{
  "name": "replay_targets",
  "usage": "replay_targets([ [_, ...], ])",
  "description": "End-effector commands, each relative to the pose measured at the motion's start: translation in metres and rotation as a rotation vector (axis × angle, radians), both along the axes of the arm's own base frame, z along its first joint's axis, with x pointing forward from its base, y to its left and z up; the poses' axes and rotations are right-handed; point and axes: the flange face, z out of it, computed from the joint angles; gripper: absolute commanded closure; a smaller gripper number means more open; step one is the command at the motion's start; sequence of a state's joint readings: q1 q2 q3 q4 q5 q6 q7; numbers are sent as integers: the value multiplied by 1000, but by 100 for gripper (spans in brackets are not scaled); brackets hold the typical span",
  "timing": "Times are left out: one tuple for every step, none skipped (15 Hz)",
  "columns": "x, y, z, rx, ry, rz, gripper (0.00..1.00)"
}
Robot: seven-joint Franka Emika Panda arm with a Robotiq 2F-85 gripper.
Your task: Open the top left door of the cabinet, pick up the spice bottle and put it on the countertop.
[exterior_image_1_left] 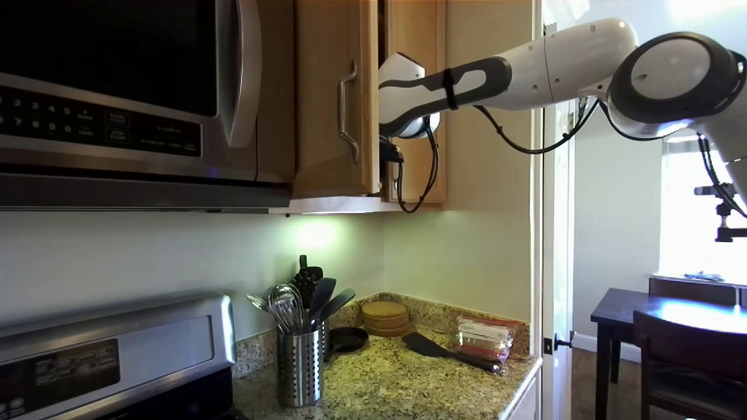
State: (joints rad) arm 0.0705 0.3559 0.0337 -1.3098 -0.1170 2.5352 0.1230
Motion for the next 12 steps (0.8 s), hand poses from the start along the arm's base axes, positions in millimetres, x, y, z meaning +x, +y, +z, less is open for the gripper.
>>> replay_targets([
  [8, 3, -2, -3, 7, -12, 40],
  [10, 3, -3, -4, 7, -12, 47],
  [12, 3, -5, -4, 9, -13, 54],
  [13, 3, -7, -4, 10, -13, 61],
  [14, 4, -8, -4, 11, -11, 67],
  [14, 4, -7, -6, 9, -9, 73],
  [13, 5, -6, -7, 6, -9, 73],
  [13, 5, -6, -8, 4, -7, 73],
  [11, 4, -5, -9, 3, -6, 73],
  [10, 4, -4, -9, 2, -7, 73],
  [7, 3, -2, -8, 0, -1, 73],
  [5, 3, 0, -13, -6, -2, 73],
])
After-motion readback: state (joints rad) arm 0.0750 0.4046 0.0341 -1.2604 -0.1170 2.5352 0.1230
